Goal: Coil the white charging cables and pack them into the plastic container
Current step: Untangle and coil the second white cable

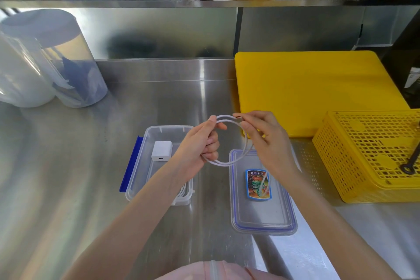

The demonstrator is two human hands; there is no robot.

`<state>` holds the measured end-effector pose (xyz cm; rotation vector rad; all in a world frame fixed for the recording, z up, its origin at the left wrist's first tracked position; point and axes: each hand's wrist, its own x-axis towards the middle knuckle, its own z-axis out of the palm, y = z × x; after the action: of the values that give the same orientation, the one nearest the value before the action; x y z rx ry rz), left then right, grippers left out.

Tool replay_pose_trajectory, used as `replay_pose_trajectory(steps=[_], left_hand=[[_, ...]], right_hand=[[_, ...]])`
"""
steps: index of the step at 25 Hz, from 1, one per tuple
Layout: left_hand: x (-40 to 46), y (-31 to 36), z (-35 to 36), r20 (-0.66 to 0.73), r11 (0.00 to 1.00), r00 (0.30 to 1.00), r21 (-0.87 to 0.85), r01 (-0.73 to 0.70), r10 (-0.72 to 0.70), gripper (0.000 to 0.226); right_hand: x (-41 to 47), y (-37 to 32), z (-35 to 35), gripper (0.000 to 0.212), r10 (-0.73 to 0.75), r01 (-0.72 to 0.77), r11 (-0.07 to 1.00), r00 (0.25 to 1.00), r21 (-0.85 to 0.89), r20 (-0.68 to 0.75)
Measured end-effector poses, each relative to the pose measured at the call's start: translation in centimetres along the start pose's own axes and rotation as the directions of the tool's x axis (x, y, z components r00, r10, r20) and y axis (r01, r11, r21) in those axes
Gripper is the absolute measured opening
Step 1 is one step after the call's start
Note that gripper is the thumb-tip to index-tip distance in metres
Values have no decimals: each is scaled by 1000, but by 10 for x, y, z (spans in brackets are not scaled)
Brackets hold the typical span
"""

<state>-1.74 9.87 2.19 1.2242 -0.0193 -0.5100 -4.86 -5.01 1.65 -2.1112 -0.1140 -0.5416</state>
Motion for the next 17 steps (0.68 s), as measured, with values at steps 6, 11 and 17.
replay_pose_trajectory(steps=[6, 11, 17], left_hand=[[-2, 3, 2, 103, 999, 994, -18, 46, -44, 38], [-5, 8, -2, 158, 969, 971, 198, 149, -181, 38], [-4, 7, 0, 228, 718, 956, 696, -26, -187, 36]], right_hand=[[9, -3, -6, 33, -83, 63, 995, 954, 79, 288], [10, 4, -9, 45, -34, -4, 996, 911, 90, 411], [6, 9, -4, 34, -7, 14, 1000, 834, -8, 552]])
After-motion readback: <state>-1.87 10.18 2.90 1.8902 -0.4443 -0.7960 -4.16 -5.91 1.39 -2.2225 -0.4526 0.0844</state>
